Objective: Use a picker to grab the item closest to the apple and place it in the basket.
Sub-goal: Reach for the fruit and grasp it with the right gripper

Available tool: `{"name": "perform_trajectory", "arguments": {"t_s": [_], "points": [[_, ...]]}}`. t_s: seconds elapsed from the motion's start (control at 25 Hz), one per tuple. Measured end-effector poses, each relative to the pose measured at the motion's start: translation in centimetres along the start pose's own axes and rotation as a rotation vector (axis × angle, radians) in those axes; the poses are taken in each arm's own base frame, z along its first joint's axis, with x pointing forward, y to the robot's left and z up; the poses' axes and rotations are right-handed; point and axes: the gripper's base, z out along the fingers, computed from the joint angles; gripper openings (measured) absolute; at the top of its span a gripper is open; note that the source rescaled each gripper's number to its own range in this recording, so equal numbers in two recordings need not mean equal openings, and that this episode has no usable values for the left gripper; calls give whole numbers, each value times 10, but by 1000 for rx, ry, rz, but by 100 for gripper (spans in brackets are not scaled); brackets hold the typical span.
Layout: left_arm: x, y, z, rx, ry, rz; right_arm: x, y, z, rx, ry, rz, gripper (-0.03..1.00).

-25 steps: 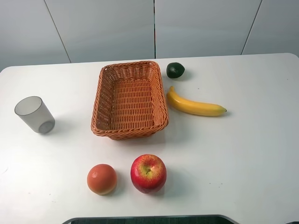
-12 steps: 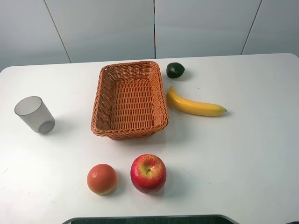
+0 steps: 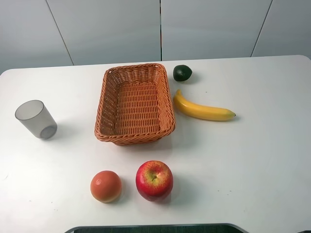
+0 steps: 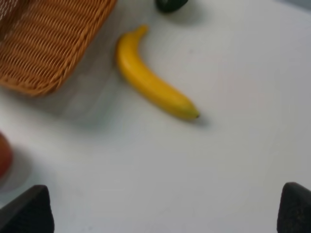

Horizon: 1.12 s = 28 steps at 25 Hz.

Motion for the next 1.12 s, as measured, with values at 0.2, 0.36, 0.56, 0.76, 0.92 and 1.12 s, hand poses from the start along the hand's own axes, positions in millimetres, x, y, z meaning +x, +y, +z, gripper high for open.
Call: {"name": "perform_trajectory", "arguments": {"t_s": [0.2,0.36,0.56,0.76,0.92,1.12], "points": [[0,0,0,0,0,0,-18,21,47,-157,201,-169,100],[0,0,0,0,0,0,-22,63,76,-246,312,-353,100],[0,0,0,0,0,0,-28,121,102,-317,378,-518,100],[0,0,0,0,0,0,-30,179,122,-409,368,-622,100],[0,0,0,0,0,0,-31,216,137,-448,383,-682,100],[0,0,0,0,0,0,-41,252,157,-466,384,-720,100]]}}
